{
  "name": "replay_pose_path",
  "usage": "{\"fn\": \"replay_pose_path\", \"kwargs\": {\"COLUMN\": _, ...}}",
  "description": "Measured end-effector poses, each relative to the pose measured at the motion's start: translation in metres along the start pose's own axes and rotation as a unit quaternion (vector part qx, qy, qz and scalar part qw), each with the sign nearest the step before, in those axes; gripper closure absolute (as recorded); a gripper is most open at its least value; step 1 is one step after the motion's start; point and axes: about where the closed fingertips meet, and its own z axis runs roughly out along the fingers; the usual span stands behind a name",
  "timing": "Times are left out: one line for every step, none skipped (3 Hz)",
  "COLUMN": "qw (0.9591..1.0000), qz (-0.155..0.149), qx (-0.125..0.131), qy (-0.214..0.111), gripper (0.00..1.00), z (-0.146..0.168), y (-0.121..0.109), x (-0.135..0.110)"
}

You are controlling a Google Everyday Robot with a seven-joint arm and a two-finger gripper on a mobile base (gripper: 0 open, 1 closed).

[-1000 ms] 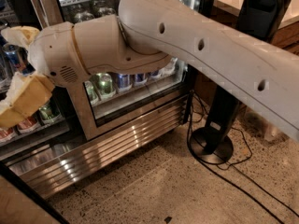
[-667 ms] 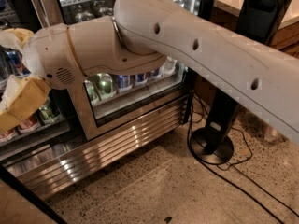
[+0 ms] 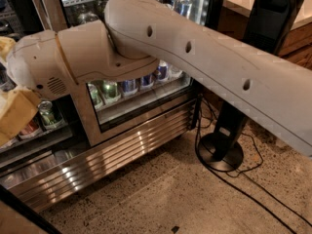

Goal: Open left fridge door

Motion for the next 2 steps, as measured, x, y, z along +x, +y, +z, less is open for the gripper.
{"fn": "replay_pose_path", "kwargs": {"qw": 0.9999, "qz": -0.005, "qx": -0.011, "qy": -0.011, "gripper": 0.00, "z": 0.0025, "y": 0.0063, "x": -0.0025}}
{"fn": "replay_pose_path", "kwargs": {"qw": 0.9993, "qz": -0.006, "qx": -0.022, "qy": -0.029, "gripper": 0.00, "z": 0.0028, "y": 0.0095, "x": -0.0037}}
